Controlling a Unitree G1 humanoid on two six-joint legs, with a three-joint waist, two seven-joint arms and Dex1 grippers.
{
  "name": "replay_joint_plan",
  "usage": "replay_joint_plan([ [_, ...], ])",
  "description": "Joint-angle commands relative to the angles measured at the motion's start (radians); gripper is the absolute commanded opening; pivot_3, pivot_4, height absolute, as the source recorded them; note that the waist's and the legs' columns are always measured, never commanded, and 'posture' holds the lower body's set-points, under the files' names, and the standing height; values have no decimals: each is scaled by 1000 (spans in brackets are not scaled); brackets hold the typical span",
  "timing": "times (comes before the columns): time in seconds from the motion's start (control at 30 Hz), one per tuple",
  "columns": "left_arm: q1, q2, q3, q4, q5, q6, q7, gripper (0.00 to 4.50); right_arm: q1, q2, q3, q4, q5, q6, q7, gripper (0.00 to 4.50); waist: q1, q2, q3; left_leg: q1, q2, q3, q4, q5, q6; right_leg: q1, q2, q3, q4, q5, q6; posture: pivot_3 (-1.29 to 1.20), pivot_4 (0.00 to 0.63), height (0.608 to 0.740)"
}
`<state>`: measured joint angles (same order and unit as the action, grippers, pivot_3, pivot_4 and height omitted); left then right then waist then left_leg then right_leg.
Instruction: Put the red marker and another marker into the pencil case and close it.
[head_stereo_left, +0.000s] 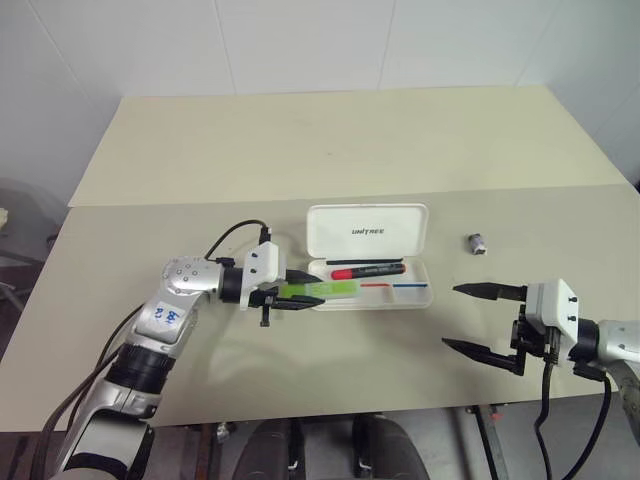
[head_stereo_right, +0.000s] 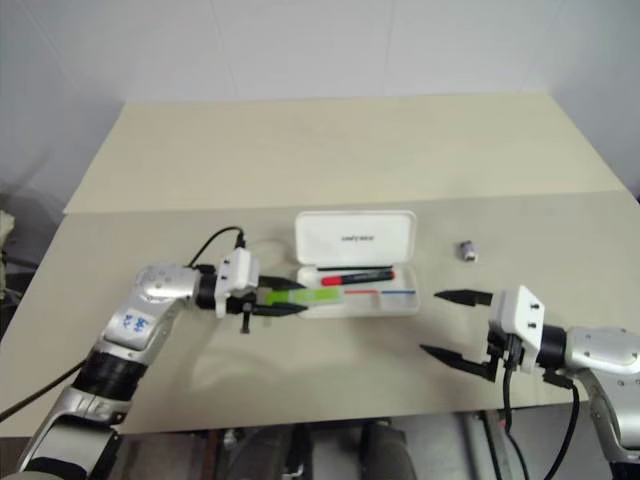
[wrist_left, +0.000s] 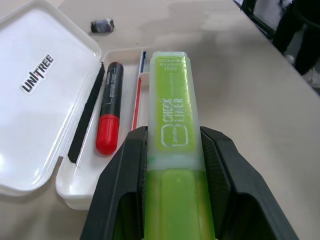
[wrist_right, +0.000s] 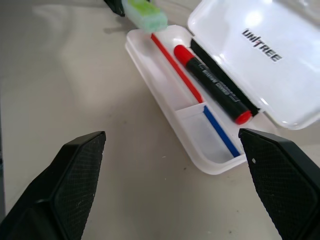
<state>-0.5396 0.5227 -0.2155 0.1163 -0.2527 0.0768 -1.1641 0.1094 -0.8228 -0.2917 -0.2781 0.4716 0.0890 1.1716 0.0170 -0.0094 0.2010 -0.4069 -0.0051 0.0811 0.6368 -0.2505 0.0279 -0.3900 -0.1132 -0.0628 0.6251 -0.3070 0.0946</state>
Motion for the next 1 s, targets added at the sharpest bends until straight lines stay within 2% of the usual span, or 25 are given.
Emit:
replay_joint_plan([
  [0.03, -47, -24, -20, 46, 19, -50, -34, 1125, 20, 6, -40, -56, 20, -2, -31, 4500, 6, 0, 0, 0, 0, 0, 1, 0, 0, 0, 0, 0, 0, 0, 0, 0, 150, 740],
  [0.47, -165, -160, -60, 211, 93, -125, -32, 1125, 99, 44, -43, -135, 12, -4, -127, 4500, 8, -1, 1, -2, 0, 0, 10, -3, 5, 2, 0, 0, 0, 2, 3, 0, 150, 740],
  [0.9, -169, -178, -76, 208, 112, -36, -23, 1125, 123, 64, -34, -162, 1, -16, -174, 4500, 8, -1, 1, -2, 0, 0, 10, -3, 5, 2, 0, 1, 0, 2, 4, 0, 150, 740],
  [1.0, -170, -188, -72, 203, 103, 7, -16, 2170, 119, 74, -26, -130, -12, -41, -166, 4500, 8, -1, 1, -2, 0, 0, 10, -3, 5, 2, 0, 1, 0, 2, 4, 0, 150, 740],
])
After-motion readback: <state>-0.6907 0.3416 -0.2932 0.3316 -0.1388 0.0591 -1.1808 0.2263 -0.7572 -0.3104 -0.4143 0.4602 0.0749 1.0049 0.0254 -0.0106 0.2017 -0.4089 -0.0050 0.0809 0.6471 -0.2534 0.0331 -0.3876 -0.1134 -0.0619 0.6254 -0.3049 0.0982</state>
